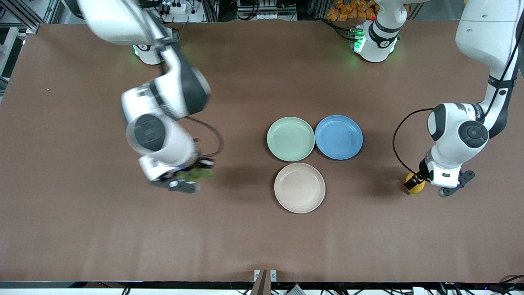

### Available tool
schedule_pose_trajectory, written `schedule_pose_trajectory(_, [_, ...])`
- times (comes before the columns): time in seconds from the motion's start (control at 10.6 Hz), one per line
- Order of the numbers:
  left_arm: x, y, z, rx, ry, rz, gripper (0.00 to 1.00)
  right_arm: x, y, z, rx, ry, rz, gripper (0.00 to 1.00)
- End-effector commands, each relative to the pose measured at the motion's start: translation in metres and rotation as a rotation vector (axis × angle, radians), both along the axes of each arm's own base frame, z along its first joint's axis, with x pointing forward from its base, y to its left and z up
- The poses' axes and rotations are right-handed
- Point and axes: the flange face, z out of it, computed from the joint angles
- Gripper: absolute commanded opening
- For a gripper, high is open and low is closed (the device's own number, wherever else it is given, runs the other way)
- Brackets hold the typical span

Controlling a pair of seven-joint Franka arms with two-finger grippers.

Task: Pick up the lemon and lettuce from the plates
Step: 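Drop the lemon with the left gripper while the right gripper carries the lettuce, then lower the lettuce onto the table and open the right gripper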

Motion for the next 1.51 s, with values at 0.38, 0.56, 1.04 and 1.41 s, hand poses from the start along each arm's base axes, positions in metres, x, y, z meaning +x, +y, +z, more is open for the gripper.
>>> schedule_pose_trajectory(0.38, [-0.08, -0.037, 0.044, -0.01, -0.01, -0.037, 1.0, 0.015, -0.193, -0.09, 0.056, 0.157, 0.124, 0.0])
schedule_pose_trajectory(0.56, [-0.098, -0.055, 0.057, -0.019, -0.018, -0.05, 1.0, 0.013, -0.208, -0.124, 0.037, 0.114, 0.122, 0.0])
schedule_pose_trajectory(1.04, [-0.095, -0.084, 0.108, -0.001, -0.089, -0.131, 1.0, 0.025, -0.299, -0.19, -0.005, 0.01, 0.162, 0.28])
schedule_pose_trajectory(1.41, [-0.063, -0.096, 0.197, 0.07, 0.055, -0.306, 1.0, 0.036, -0.275, -0.165, -0.016, -0.029, 0.185, 1.0])
